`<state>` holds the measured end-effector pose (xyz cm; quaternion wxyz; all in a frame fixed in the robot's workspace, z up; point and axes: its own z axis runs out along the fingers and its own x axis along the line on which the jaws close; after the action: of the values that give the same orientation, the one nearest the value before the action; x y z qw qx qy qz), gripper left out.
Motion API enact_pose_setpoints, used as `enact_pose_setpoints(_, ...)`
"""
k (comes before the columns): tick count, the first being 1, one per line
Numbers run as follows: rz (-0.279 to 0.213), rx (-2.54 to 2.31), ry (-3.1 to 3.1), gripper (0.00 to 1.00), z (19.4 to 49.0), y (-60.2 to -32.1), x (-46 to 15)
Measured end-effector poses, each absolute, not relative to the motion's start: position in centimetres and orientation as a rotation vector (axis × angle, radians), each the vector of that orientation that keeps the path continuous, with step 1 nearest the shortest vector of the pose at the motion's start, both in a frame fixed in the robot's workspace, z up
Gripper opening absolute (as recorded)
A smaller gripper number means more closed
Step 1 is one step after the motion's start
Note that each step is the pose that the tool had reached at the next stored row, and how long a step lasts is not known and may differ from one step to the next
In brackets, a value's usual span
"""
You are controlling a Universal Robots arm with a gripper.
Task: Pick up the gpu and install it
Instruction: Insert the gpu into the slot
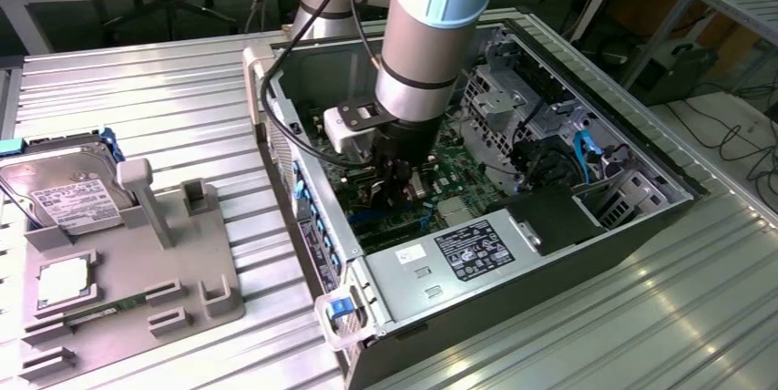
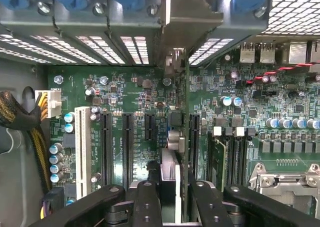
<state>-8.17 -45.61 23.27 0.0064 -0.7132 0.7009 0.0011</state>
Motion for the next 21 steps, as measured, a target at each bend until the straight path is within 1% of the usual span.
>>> enact_pose_setpoints(2,-0.004,-2.229,2.190,0.28,23.59,-45.62,-8.26)
enact_pose_setpoints(21,-0.004,-2.229,2.190,0.28,23.39,-45.65,-8.29)
